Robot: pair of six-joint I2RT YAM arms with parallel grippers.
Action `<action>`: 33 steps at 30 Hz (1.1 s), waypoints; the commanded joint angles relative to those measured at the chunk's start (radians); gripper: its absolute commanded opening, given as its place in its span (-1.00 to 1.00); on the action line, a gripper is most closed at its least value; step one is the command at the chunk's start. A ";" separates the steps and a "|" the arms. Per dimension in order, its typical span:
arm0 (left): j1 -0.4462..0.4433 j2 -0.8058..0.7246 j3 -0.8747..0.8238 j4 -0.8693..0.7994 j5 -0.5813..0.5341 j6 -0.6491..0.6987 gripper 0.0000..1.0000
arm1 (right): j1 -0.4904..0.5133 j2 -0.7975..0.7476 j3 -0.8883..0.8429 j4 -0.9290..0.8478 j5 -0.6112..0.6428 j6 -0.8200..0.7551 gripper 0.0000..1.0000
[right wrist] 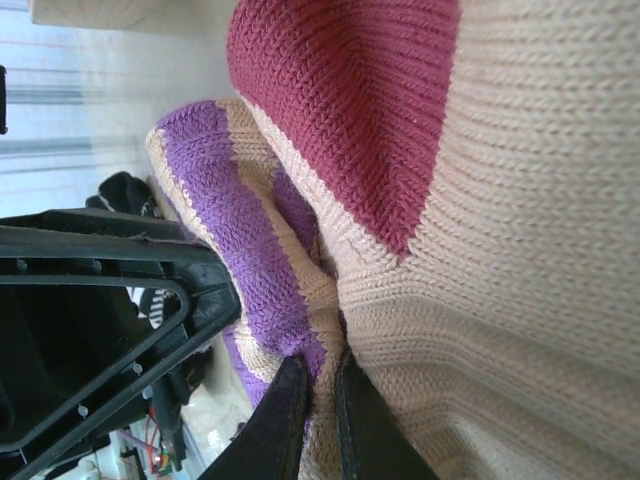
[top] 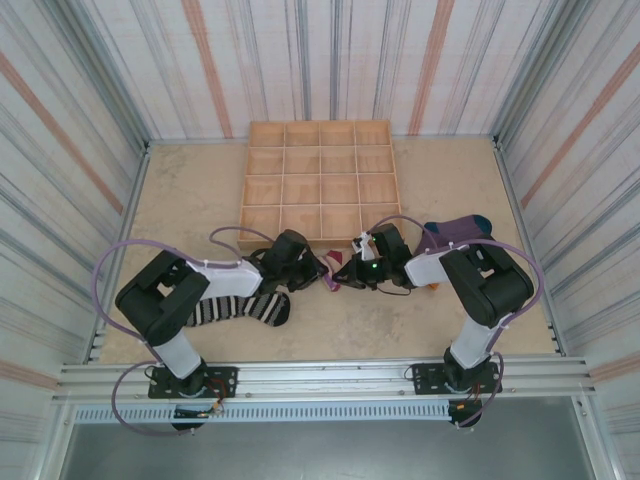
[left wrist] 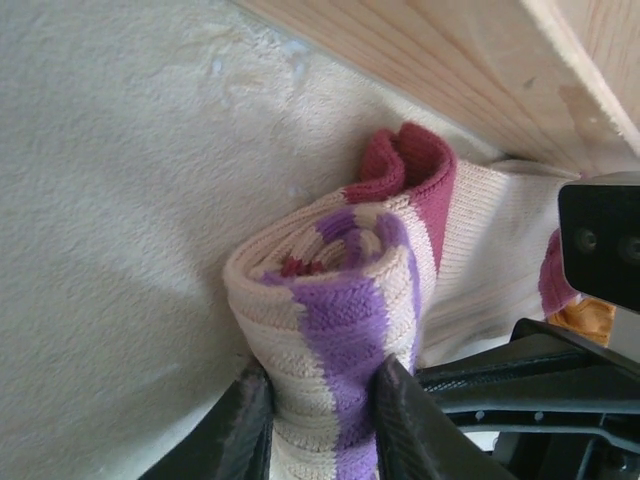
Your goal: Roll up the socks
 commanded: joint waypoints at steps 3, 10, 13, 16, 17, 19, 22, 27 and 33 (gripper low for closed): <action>0.008 0.038 0.060 -0.159 -0.040 0.005 -0.81 | 0.003 -0.027 -0.001 -0.235 0.123 -0.081 -0.65; 0.014 -0.020 0.059 -0.293 -0.007 0.014 -1.00 | 0.073 -0.236 0.016 -0.412 0.310 -0.184 -0.09; 0.007 -0.060 0.051 -0.356 -0.014 0.014 -1.00 | 0.175 -0.332 0.030 -0.478 0.477 -0.243 0.01; -0.009 -0.102 0.032 -0.392 -0.032 0.000 -1.00 | 0.306 -0.407 0.034 -0.496 0.679 -0.294 0.08; -0.017 -0.115 0.023 -0.397 -0.038 -0.011 -1.00 | 0.364 -0.423 0.038 -0.500 0.764 -0.312 0.10; -0.027 -0.132 -0.001 -0.390 -0.033 -0.035 -1.00 | 0.465 -0.436 0.046 -0.506 0.943 -0.337 0.15; -0.035 -0.149 -0.034 -0.375 -0.024 -0.068 -1.00 | 0.571 -0.433 0.045 -0.470 1.081 -0.386 0.17; -0.046 -0.167 -0.068 -0.355 -0.021 -0.097 -1.00 | 0.734 -0.358 0.045 -0.368 1.264 -0.506 0.16; -0.049 -0.171 -0.077 -0.347 -0.018 -0.104 -1.00 | 0.835 -0.190 0.075 -0.249 1.388 -0.613 0.12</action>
